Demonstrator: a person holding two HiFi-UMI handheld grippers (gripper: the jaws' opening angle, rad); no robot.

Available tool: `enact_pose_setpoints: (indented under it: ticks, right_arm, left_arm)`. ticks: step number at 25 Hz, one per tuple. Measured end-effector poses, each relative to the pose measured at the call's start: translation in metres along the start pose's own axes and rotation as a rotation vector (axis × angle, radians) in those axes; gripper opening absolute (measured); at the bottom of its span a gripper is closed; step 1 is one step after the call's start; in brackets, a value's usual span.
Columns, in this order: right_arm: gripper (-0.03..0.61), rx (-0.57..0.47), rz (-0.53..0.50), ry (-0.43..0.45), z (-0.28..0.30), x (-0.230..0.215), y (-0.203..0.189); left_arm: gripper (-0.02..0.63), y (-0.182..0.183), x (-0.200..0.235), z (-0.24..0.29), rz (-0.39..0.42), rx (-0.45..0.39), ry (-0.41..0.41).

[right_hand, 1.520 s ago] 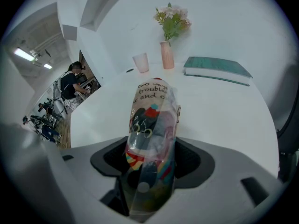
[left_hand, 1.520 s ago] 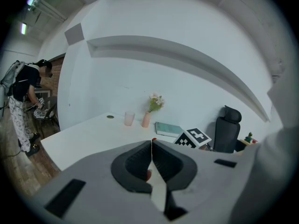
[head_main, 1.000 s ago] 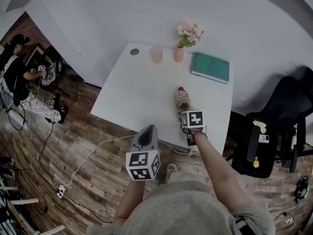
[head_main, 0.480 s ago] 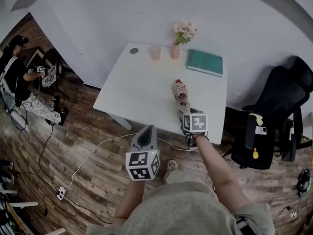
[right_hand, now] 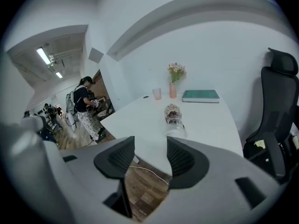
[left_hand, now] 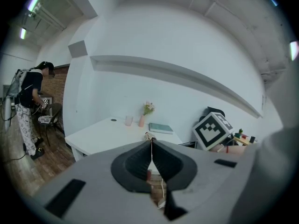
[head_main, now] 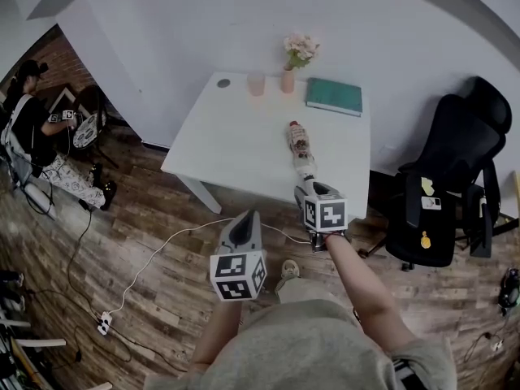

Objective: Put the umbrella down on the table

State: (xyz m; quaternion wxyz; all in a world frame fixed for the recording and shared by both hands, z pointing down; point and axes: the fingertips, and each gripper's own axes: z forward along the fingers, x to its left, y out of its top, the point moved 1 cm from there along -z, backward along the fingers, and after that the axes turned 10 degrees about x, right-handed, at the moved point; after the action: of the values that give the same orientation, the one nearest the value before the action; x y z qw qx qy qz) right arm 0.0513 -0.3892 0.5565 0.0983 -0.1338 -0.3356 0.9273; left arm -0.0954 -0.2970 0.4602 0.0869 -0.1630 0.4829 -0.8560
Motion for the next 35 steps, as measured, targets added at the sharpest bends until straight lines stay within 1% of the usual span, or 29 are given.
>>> enact_pose_setpoints:
  ticks: [2,5,9,16,23,35]
  right_arm:
    - [0.215,-0.021,0.002,0.009,-0.012,0.009,-0.009]
    - [0.19,-0.058,0.007,0.015,-0.032,0.02,-0.021]
    - [0.164,-0.091,-0.002,-0.008,-0.062,0.032,-0.039]
    - [0.113,-0.16,-0.01,-0.019,-0.113,0.055,-0.065]
    - [0.077,-0.215,-0.047,-0.05,-0.156,0.077,-0.094]
    - [0.015,-0.271,-0.061,-0.069,-0.212,0.098,-0.143]
  left_arm:
    - [0.008,-0.007,-0.002,-0.011,0.004,-0.003,-0.003]
    - [0.008,-0.017,-0.005,-0.026,0.009,-0.006,-0.008]
    - [0.008,-0.031,-0.01,-0.048,0.013,-0.009,-0.016]
    - [0.008,-0.052,-0.02,-0.082,0.018,-0.01,-0.027]
    - [0.008,-0.075,-0.029,-0.116,0.023,-0.017,-0.036]
    - [0.008,-0.103,-0.042,-0.167,0.017,-0.031,-0.028]
